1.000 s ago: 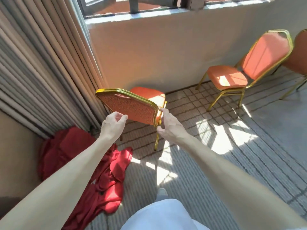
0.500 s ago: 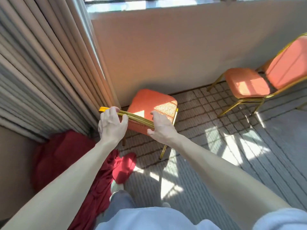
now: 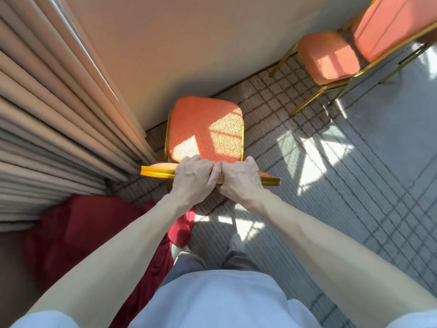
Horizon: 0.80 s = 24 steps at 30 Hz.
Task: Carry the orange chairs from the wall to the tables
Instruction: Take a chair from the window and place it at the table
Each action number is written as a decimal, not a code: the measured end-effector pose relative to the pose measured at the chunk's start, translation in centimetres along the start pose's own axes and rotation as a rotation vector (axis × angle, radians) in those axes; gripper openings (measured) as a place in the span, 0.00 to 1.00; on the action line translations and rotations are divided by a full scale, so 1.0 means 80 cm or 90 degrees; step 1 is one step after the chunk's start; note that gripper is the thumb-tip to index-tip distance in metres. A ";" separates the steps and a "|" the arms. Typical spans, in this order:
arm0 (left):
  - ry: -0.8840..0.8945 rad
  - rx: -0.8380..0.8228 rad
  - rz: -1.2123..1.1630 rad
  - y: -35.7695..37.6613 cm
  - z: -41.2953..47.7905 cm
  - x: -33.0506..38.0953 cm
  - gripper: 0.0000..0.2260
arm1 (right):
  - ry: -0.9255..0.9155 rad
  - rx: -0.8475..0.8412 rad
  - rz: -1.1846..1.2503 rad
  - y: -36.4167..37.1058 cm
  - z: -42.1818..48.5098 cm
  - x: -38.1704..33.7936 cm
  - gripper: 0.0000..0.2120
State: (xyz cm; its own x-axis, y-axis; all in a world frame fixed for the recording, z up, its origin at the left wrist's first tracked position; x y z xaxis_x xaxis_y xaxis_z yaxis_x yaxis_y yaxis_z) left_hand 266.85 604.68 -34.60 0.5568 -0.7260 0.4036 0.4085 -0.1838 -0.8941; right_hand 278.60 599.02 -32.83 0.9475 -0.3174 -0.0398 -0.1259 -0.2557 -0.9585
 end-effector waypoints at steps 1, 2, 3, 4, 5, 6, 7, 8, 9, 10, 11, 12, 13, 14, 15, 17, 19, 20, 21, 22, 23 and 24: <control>0.014 0.008 -0.001 -0.001 -0.001 0.003 0.20 | 0.003 -0.017 -0.001 -0.001 0.000 -0.002 0.03; 0.017 0.004 -0.006 -0.004 0.004 0.005 0.20 | 0.005 -0.035 -0.002 -0.007 0.002 -0.003 0.02; 0.009 -0.011 -0.011 -0.003 0.006 0.004 0.21 | 0.002 -0.053 -0.004 -0.010 0.002 -0.004 0.02; -0.004 -0.032 -0.011 -0.003 0.011 0.003 0.21 | -0.003 -0.061 -0.006 -0.014 0.003 -0.004 0.01; -0.019 -0.048 -0.006 -0.003 0.014 0.002 0.21 | -0.009 -0.068 -0.003 -0.018 0.005 -0.004 0.02; -0.030 -0.055 0.004 -0.006 0.018 0.002 0.21 | -0.010 -0.074 0.010 -0.022 0.008 -0.003 0.02; -0.038 -0.057 0.009 -0.009 0.023 0.002 0.22 | -0.011 -0.075 0.026 -0.027 0.010 -0.001 0.03; -0.040 -0.061 0.013 -0.013 0.030 0.003 0.22 | -0.008 -0.076 0.038 -0.033 0.014 0.001 0.04; -0.044 -0.067 0.021 -0.019 0.041 0.006 0.23 | -0.012 -0.066 0.045 -0.043 0.019 0.005 0.05; -0.055 -0.069 0.034 -0.028 0.053 0.008 0.24 | -0.022 -0.053 0.046 -0.057 0.026 0.010 0.05; -0.061 -0.067 0.041 -0.038 0.067 0.008 0.24 | -0.036 -0.039 0.042 -0.072 0.033 0.012 0.05; -0.065 -0.060 0.038 -0.050 0.082 0.008 0.25 | -0.053 -0.023 0.034 -0.091 0.041 0.015 0.05; -0.070 -0.042 0.036 -0.062 0.096 0.011 0.25 | -0.067 -0.009 0.025 -0.108 0.050 0.018 0.05; -0.075 -0.024 0.041 -0.078 0.115 0.015 0.25 | -0.087 0.013 0.020 -0.131 0.062 0.023 0.05; -0.076 -0.009 0.037 -0.090 0.132 0.018 0.26 | -0.100 0.022 0.020 -0.148 0.072 0.027 0.05; -0.087 0.012 0.028 -0.109 0.159 0.023 0.29 | -0.103 0.017 0.037 -0.175 0.087 0.033 0.05; -0.095 0.010 0.048 -0.115 0.184 0.030 0.32 | -0.098 0.005 0.051 -0.192 0.105 0.047 0.04; -0.101 0.011 0.050 -0.115 0.193 0.029 0.33 | -0.095 0.004 0.055 -0.197 0.113 0.051 0.04; -0.112 0.019 0.049 -0.115 0.199 0.026 0.33 | -0.092 0.013 0.060 -0.202 0.120 0.052 0.05; -0.131 0.026 0.040 -0.116 0.206 0.025 0.32 | -0.089 0.031 0.067 -0.206 0.129 0.053 0.06; -0.146 0.042 0.034 -0.118 0.214 0.023 0.32 | -0.088 0.058 0.076 -0.208 0.140 0.053 0.07; -0.161 0.059 0.034 -0.121 0.226 0.024 0.31 | -0.084 0.093 0.085 -0.210 0.152 0.054 0.06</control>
State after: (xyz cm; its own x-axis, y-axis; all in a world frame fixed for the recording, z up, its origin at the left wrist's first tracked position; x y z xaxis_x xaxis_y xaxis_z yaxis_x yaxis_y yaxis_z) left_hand 277.04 617.06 -21.63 0.7376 -0.5423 0.4024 0.4314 -0.0800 -0.8986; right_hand 288.43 613.06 -20.34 0.9565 -0.2156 -0.1963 -0.2181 -0.0819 -0.9725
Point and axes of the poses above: each hand's wrist, its own z-axis towards the middle knuckle, its own y-axis out of the palm, x = y × z, the point moved 2 cm from there along z, towards the middle knuckle, and after that the axes turned 7 degrees about y, right-handed, at the moved point
